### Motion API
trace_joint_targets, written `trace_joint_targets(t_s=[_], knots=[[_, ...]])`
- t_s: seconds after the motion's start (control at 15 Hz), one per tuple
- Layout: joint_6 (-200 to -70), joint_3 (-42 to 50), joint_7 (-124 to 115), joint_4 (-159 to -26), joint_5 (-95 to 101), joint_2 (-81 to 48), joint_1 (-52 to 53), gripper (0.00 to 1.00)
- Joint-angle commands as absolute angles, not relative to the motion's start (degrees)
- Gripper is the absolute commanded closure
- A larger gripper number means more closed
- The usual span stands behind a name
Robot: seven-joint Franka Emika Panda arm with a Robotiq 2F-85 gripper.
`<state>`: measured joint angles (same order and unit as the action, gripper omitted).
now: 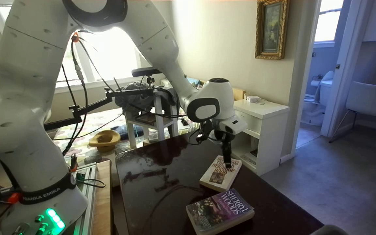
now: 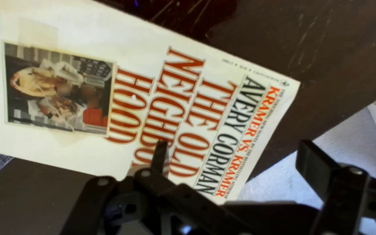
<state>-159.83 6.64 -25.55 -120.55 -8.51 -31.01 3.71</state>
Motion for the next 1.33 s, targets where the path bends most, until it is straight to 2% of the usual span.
trace_joint_targets(t_s=[0.0, 0.47, 1.27], knots=[[-159.0, 4.83, -25.13, -117.26, -12.0, -32.79, 1.7, 0.0], [-155.96, 4.52, -24.69, -116.15, -12.27, -32.44, 1.37, 0.0], [-161.6, 7.74, -27.37, -116.2, -10.42, -35.52, 4.32, 0.0]])
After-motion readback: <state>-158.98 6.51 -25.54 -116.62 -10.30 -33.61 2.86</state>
